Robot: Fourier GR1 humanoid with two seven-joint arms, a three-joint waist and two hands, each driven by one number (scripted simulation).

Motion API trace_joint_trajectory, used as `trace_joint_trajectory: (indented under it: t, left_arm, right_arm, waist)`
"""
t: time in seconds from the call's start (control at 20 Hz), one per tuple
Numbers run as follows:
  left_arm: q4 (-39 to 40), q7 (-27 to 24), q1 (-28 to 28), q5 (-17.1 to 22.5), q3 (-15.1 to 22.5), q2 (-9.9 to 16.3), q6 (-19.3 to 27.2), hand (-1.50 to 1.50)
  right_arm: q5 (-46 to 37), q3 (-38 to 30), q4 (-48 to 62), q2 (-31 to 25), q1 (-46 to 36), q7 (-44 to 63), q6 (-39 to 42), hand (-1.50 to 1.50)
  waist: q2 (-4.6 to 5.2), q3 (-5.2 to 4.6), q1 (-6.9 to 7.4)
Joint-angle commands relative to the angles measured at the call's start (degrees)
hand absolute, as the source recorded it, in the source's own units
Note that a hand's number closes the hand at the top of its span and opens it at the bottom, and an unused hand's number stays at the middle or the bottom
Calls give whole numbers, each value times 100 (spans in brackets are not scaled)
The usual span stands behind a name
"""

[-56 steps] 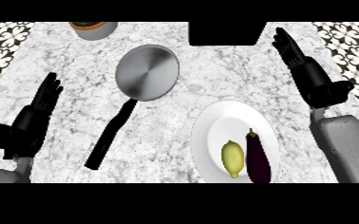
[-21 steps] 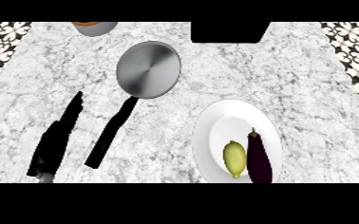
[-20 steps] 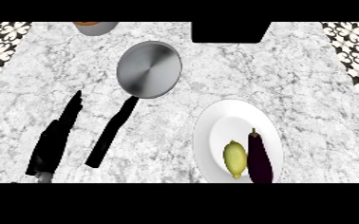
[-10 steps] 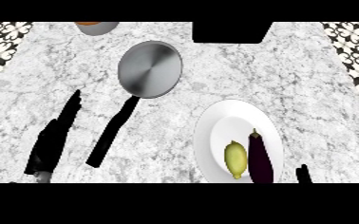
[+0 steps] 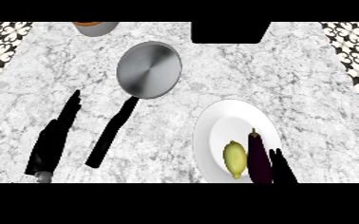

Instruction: Pick the lemon from the plate and place it in the pan

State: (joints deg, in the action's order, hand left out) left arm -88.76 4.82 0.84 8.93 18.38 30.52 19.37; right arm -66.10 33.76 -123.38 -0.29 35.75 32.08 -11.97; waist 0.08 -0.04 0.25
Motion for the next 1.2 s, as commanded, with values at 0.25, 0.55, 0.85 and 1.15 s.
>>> trace_joint_trajectory:
  t: [0.25,0.55,0.85,1.15]
  left_arm:
    - [-1,67,140,-214,-365,-160,-325,0]
    - [-98,169,91,-308,-574,-373,-616,0]
    - [-306,-43,629,-667,-655,-538,-632,0]
    - [-337,622,17,-826,-928,-661,-932,0]
  right_arm:
    - [-449,760,839,28,-1156,1671,-115,-150]
    - [-88,321,1308,28,-1423,1691,-10,-150]
    - [188,181,1818,26,-1783,1803,-345,-150]
    - [402,-11,2452,24,-2212,1782,-442,-150]
  waist:
    - [-9,3,-23]
    - [-11,4,-31]
    - [-13,5,-7]
    - [-9,5,-28]
